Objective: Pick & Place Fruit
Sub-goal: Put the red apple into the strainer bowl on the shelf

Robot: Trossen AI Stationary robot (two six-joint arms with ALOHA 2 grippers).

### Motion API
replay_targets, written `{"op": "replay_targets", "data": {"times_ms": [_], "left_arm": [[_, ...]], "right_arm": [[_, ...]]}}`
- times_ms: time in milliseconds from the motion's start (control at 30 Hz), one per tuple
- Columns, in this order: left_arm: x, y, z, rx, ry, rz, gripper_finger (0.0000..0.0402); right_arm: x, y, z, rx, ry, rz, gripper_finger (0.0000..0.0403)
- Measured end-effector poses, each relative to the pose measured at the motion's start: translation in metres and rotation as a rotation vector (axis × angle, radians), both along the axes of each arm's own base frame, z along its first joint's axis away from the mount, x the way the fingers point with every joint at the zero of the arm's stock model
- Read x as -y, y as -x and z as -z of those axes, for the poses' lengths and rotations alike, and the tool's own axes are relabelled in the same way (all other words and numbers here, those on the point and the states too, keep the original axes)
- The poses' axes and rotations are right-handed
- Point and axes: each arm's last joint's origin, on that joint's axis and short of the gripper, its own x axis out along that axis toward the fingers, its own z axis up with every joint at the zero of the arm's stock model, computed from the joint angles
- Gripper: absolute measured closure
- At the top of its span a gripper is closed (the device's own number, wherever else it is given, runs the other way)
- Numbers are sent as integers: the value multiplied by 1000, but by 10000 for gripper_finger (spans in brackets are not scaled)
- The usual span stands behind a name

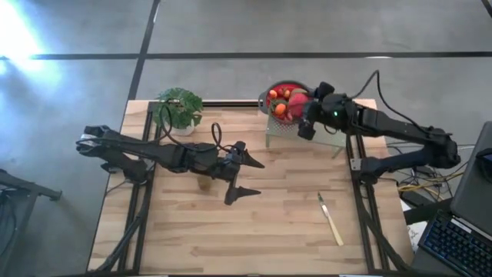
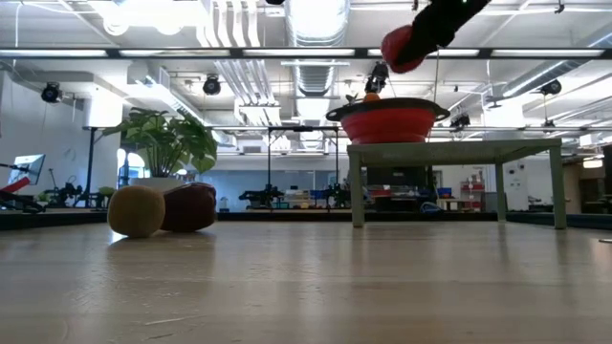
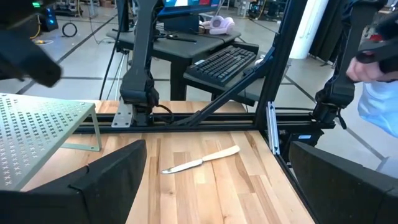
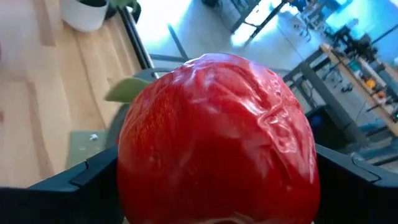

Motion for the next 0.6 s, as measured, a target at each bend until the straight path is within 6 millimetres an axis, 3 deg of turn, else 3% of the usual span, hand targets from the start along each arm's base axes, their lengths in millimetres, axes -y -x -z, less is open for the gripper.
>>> {"op": "replay_targets", "data": {"times_ms": [300, 600], "left_arm": [[0, 0, 0, 0, 0, -2, 3], [0, 0, 0, 0, 0, -2, 3]], "right_arm": [[57, -10, -2, 37, -130, 34, 39], [107, -25, -3, -76, -281, 127, 39]]}}
